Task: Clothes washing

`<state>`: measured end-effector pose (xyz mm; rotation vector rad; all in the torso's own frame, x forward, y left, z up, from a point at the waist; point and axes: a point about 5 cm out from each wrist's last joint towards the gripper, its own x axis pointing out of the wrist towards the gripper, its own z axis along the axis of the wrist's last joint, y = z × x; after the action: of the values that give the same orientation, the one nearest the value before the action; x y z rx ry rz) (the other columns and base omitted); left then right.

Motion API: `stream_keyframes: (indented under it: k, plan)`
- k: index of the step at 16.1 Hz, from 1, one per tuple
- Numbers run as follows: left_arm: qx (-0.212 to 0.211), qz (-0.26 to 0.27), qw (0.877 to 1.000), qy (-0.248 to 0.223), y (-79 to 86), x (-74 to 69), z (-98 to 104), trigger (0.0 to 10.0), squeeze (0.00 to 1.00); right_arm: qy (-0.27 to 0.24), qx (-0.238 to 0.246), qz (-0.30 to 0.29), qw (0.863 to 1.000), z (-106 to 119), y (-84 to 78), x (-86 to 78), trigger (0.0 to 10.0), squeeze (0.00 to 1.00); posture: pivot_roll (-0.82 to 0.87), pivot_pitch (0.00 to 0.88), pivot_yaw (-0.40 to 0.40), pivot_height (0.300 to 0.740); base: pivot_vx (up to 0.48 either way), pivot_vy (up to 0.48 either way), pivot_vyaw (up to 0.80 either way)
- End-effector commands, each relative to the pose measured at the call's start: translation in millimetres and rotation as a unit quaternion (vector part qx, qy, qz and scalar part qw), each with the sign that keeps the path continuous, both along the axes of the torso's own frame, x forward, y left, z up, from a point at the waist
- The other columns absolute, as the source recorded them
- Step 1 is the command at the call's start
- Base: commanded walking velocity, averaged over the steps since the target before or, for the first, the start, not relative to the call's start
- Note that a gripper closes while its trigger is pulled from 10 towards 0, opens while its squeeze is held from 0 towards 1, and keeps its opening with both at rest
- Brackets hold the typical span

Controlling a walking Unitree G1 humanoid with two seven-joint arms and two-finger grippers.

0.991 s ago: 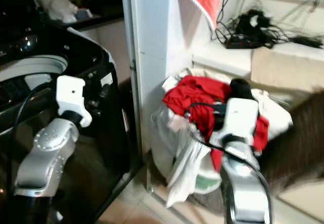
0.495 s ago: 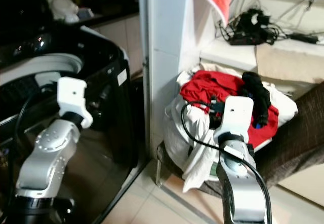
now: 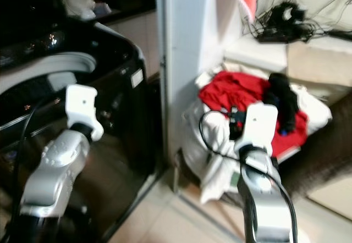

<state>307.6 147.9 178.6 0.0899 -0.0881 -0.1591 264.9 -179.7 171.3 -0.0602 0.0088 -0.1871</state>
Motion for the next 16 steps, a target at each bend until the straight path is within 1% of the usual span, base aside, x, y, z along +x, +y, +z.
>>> stream_keyframes:
  k: [1, 4, 6, 7, 12, 16]
  plan:
    - [-0.009, 0.011, 1.0, -0.002, 2.8, -1.0, 2, 10.0, 0.0, -0.004, -0.011, 0.004, 1.0, 3, -1.5, 2.1, 10.0, 0.0, -0.08, 0.0, 0.019, 0.74, 0.304, 0.0, 0.0]
    - [-0.008, 0.024, 1.0, 0.005, 8.1, -3.8, -3, 10.0, 0.0, -0.011, -0.025, 0.016, 1.0, 6, 1.5, 6.1, 10.0, 0.0, -0.08, 0.0, 0.014, 0.74, 0.296, 0.0, 0.0]
    - [-0.012, 0.029, 0.999, 0.007, 8.7, -5.2, -4, 10.0, 0.0, -0.016, -0.035, 0.03, 0.999, 8, 5.6, 8.9, 10.0, 0.0, -0.08, 0.0, 0.004, 0.74, 0.298, 0.0, 0.0]
    - [-0.014, 0.029, 0.999, 0.002, 8.9, -7.1, -2, 10.0, 0.0, -0.02, -0.048, 0.048, 0.998, 9, 10.5, 10.1, 10.0, 0.0, -0.07, 0.0, -0.007, 0.74, 0.304, 0.0, 0.0]
    - [-0.016, 0.026, 0.999, -0.012, 7.1, -10.5, 1, 10.0, 0.0, -0.023, -0.041, 0.056, 0.997, 9, 13.0, 10.5, 10.0, 0.0, -0.07, 0.0, -0.018, 0.74, 0.307, 0.0, 0.0]
    - [-0.016, 0.018, 1.0, -0.021, 4.5, -8.3, 7, 10.0, 0.0, -0.023, -0.036, 0.047, 0.998, 6, 9.6, 7.2, 10.0, 0.0, -0.07, 0.0, 0.005, 0.74, 0.33, 0.0, 0.0]
